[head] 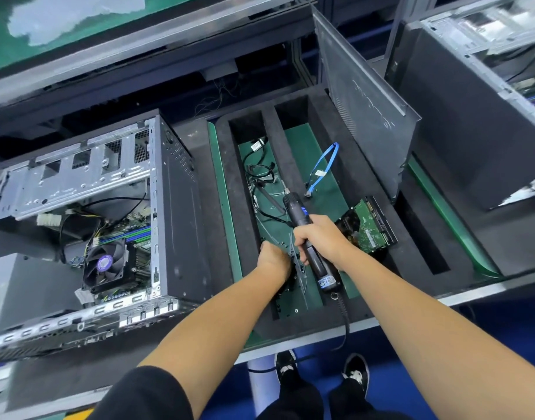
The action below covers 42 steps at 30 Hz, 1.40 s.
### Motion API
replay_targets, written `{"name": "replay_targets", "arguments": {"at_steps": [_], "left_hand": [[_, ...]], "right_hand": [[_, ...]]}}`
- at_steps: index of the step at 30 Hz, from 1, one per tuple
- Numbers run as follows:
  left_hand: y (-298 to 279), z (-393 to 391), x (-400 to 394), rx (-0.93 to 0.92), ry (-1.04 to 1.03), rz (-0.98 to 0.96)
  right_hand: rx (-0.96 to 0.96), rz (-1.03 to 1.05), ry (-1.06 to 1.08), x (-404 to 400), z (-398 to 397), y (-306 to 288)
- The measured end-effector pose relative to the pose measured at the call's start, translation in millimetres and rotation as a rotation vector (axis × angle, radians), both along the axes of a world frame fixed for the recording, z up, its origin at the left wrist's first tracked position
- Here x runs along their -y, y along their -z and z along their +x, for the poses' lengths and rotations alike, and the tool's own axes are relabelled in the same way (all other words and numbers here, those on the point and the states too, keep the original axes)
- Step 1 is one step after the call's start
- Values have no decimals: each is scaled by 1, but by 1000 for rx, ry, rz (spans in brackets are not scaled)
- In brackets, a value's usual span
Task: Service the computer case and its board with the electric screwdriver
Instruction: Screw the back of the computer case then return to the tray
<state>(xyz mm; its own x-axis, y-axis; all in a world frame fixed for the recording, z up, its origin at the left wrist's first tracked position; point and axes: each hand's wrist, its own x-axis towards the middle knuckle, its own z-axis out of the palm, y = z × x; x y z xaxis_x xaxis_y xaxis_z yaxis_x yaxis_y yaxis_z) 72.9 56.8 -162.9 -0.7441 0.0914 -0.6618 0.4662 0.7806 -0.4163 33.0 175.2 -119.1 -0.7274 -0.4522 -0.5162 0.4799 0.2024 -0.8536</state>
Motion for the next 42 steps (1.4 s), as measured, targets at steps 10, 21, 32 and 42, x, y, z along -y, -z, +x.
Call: {"name": "replay_targets", "arguments": {"at_steps": [10,21,32,42], "left_hand": [[11,20,-31,-228,-420,381],[3,31,-33,-349,-553,604],[-4,17,-17,-512,-996,896],[9,-7,-13,-541,-1108,771]], "right_hand": [[78,-5,-19,4,-5,1],[83,31,-25,6,-4,2],[65,-1,-31,6,-3,1],[66,1,-22,4,-4,5]]}}
